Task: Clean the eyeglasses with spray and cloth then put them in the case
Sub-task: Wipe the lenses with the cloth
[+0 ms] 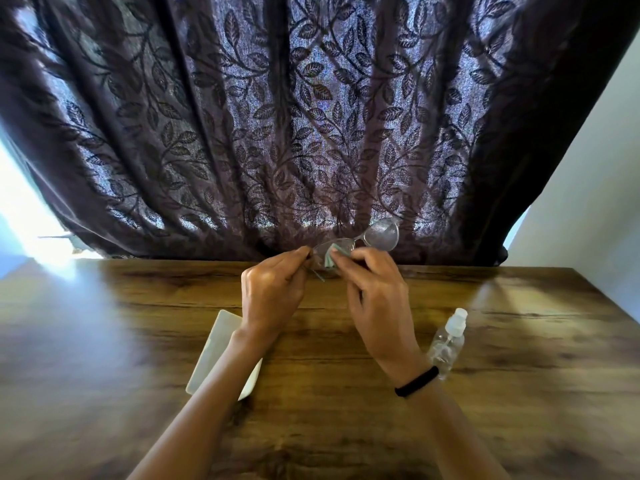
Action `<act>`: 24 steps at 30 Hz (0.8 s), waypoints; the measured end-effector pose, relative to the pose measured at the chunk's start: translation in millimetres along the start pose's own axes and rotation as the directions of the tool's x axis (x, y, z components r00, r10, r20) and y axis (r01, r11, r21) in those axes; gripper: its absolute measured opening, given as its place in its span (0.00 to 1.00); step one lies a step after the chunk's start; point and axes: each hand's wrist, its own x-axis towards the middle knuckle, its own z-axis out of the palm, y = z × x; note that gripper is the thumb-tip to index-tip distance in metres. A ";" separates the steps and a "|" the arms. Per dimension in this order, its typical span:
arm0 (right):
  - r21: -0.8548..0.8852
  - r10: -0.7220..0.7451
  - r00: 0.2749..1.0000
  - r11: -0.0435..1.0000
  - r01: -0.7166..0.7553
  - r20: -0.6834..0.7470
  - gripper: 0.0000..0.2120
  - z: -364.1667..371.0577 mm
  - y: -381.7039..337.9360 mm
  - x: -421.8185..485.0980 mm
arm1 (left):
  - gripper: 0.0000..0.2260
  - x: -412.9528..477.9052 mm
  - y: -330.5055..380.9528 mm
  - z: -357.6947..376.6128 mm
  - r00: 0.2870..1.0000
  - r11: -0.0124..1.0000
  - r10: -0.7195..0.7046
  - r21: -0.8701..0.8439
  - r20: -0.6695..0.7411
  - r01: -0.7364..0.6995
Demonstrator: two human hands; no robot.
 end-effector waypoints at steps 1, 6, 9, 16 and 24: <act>-0.008 0.022 1.000 1.000 -0.023 -0.020 0.13 -1.6 3.8 1.3 | 0.09 -0.2 -0.7 -0.5 1.000 1.000 -0.004 -0.007 0.000 0.004; 0.079 0.118 0.991 0.991 -0.112 -0.069 0.13 -11.0 18.2 6.0 | 0.10 -0.4 -3.6 -1.7 0.999 0.999 -0.036 0.007 -0.006 0.036; 0.214 0.201 0.965 0.963 -0.164 -0.169 0.13 -17.9 23.8 9.5 | 0.10 -0.1 -3.8 -2.9 0.999 0.999 -0.046 -0.003 -0.005 0.046; 0.133 0.315 0.886 0.949 -0.286 -0.341 0.11 -30.4 48.3 16.2 | 0.07 -2.6 -4.8 -3.5 0.999 0.999 -0.032 -0.003 -0.025 0.032; 0.023 0.183 0.965 0.983 -0.182 -0.188 0.12 -14.1 38.5 10.4 | 0.09 -3.3 -2.7 2.3 0.998 0.998 -0.044 -0.053 -0.036 0.042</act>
